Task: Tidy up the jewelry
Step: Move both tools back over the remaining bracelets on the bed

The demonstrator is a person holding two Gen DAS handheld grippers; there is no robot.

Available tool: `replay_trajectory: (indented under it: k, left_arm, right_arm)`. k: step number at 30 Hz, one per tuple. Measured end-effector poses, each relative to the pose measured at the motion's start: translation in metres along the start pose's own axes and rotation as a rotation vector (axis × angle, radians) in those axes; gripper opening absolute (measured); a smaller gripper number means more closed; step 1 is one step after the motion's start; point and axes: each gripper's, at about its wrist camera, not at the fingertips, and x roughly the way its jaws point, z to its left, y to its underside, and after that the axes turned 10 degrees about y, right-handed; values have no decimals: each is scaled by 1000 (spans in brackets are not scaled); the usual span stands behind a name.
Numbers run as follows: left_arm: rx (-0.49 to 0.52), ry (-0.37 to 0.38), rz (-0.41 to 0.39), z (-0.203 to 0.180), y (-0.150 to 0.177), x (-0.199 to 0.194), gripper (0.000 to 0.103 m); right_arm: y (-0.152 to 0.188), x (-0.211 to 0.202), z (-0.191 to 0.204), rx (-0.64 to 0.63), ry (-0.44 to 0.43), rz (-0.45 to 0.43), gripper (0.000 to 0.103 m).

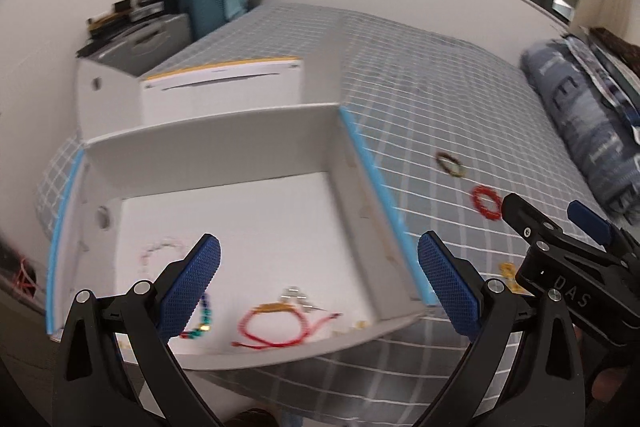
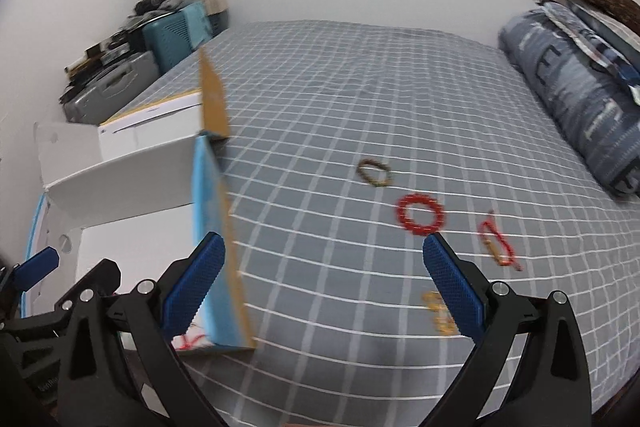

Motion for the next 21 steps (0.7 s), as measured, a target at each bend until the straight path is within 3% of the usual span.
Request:
replay_trajectory:
  k: [12, 21]
  left_arm:
    - [88, 101, 61, -82, 10, 32, 97]
    - [156, 150, 159, -139, 27, 85, 97]
  right_arm:
    - [14, 9, -104, 94, 110, 60, 95]
    - [18, 64, -152, 90, 152, 155, 95]
